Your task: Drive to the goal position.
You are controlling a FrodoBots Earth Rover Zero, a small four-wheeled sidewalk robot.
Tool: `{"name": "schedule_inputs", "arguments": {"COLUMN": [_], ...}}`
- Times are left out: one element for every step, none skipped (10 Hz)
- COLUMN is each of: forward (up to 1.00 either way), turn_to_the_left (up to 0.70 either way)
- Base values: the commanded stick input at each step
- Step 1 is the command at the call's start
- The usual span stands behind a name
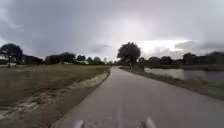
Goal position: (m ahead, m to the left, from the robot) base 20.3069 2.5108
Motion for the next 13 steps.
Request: {"name": "schedule_inputs", "arguments": {"forward": [1.00, 1.00, 1.00, 1.00, 1.00, 1.00, 1.00, 1.00, 1.00, 1.00, 1.00, 1.00, 1.00], "turn_to_the_left": [-0.11, 0.00, -0.01, -0.14, -0.37, -0.19, 0.00, 0.00, 0.00, 0.00, 0.00, 0.00, 0.00]}}
